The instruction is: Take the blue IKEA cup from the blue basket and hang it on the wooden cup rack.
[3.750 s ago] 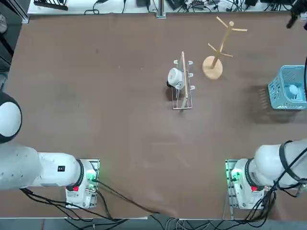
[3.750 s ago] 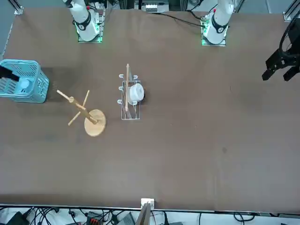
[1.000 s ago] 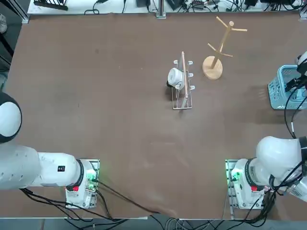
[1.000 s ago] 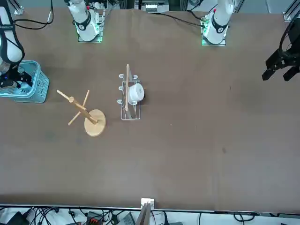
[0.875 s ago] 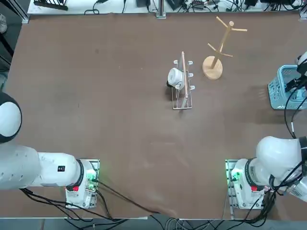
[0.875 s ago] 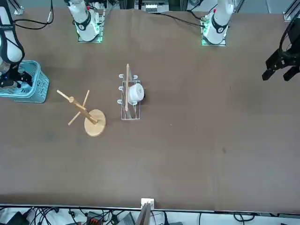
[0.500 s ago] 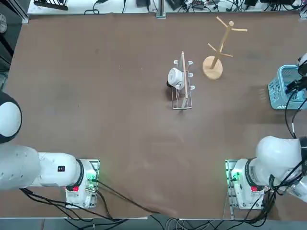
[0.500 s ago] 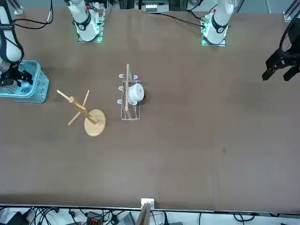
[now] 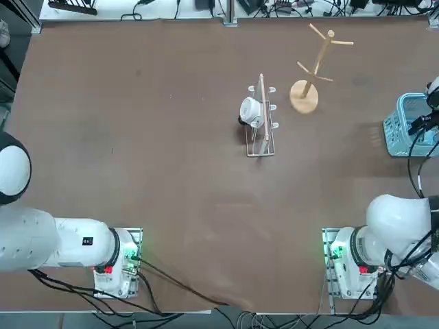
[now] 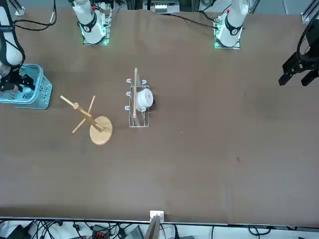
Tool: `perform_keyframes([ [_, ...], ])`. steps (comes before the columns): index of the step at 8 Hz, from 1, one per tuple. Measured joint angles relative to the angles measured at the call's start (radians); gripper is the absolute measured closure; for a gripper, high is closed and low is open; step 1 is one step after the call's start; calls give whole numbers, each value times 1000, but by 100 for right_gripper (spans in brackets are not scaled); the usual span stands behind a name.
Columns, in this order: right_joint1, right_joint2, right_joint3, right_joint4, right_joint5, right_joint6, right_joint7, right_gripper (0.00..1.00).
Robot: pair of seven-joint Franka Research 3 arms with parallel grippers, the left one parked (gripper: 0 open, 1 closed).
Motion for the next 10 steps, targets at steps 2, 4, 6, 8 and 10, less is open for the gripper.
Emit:
perform_keyframes([
  [2, 2, -13, 13, 15, 0, -21, -2, 18],
  [4, 17, -83, 22, 47, 0, -120, -3, 18],
  [6, 48, -196, 28, 147, 15, -404, -10, 18],
  [8, 98, -256, 33, 341, 121, -719, -40, 18],
  [10, 151, -259, 36, 490, 260, -901, -42, 18],
])
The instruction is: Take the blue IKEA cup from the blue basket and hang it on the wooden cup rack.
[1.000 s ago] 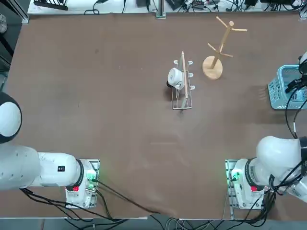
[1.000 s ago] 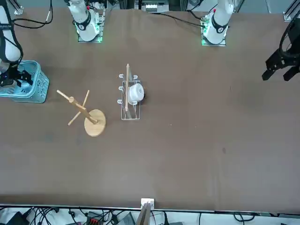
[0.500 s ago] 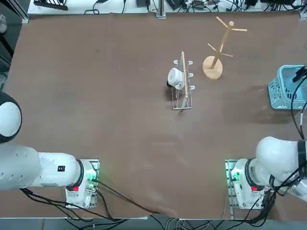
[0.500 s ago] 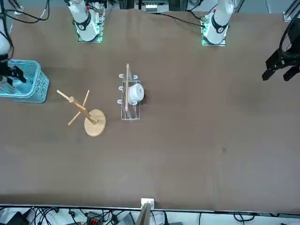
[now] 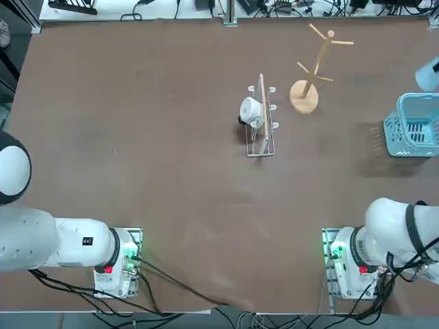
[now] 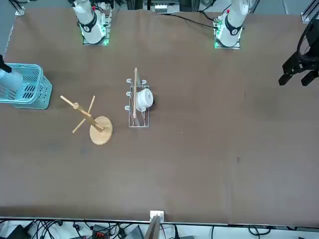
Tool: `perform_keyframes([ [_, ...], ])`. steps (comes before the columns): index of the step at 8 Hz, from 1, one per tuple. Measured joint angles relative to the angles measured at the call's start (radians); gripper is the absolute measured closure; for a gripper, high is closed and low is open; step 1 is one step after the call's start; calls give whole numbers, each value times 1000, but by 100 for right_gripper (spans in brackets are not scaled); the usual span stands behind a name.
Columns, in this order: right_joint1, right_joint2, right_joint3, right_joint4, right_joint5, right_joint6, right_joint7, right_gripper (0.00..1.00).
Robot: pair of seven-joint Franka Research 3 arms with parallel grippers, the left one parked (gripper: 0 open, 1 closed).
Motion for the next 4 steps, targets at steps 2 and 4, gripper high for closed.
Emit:
perform_keyframes([
  [2, 61, 11, 1, 70, 170, -87, 0, 18],
  [4, 142, 27, 4, 105, 318, -101, 3, 18],
])
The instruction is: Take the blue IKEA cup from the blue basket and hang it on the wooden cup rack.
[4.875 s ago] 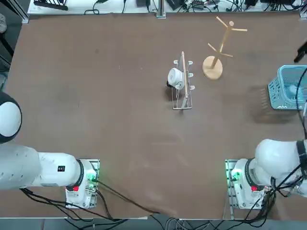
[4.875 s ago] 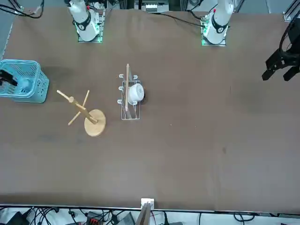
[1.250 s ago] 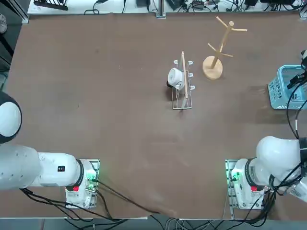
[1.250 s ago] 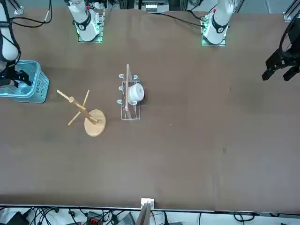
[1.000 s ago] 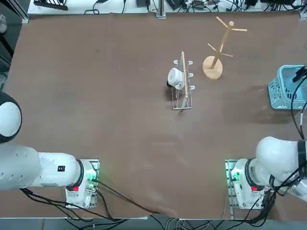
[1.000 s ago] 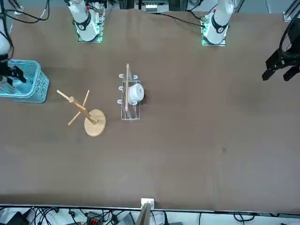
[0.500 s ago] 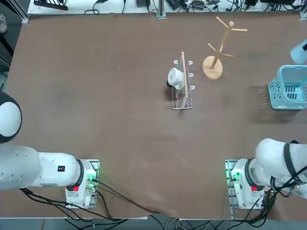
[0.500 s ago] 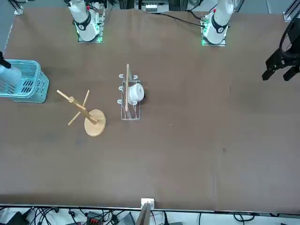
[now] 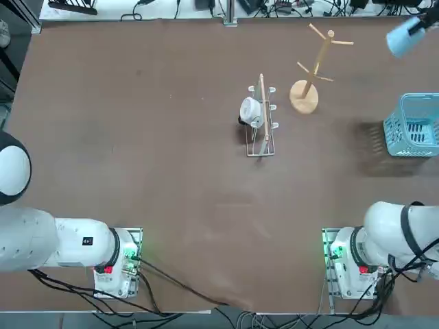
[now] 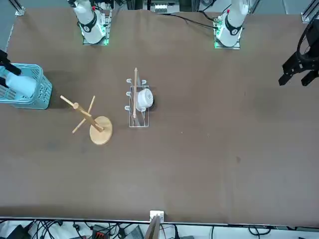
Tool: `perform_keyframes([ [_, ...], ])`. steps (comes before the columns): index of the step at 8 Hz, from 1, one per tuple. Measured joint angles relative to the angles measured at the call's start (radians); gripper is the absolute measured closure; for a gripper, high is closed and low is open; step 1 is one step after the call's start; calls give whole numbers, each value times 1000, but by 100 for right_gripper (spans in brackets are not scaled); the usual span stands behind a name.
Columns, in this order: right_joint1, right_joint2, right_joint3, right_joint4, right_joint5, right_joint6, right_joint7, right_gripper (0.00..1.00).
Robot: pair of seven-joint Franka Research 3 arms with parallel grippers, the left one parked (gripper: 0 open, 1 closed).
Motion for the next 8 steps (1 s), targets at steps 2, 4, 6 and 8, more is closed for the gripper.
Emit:
perform_keyframes([
  [2, 57, 35, 0, 8, 141, 1, 1, 18],
  [4, 120, 73, 1, 10, 180, 23, 2, 18],
  [6, 151, 83, 0, 10, 180, 34, 3, 18],
  [8, 150, 85, -7, 9, 179, 34, 3, 18],
])
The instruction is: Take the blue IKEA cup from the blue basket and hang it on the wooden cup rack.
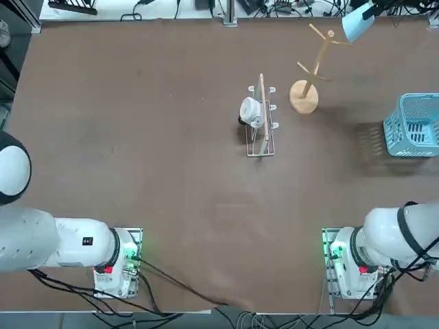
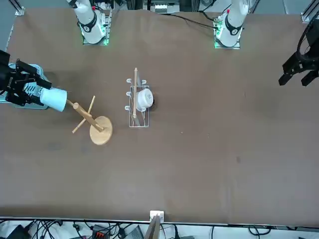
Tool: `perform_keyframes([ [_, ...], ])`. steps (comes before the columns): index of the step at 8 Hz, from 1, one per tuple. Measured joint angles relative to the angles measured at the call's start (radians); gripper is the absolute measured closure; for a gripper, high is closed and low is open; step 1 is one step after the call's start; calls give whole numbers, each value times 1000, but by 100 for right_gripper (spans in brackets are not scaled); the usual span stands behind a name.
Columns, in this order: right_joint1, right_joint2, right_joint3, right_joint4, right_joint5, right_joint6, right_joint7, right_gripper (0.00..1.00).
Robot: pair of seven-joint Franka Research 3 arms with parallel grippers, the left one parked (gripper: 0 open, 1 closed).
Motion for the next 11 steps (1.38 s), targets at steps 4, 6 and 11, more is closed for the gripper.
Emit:
perform_keyframes([
  [4, -32, -6, -17, -11, -8, -9, -82, 18],
  [6, -52, -24, -20, -37, -8, -16, -122, 18],
  [11, -51, -39, -17, -136, 67, 41, -261, 18],
])
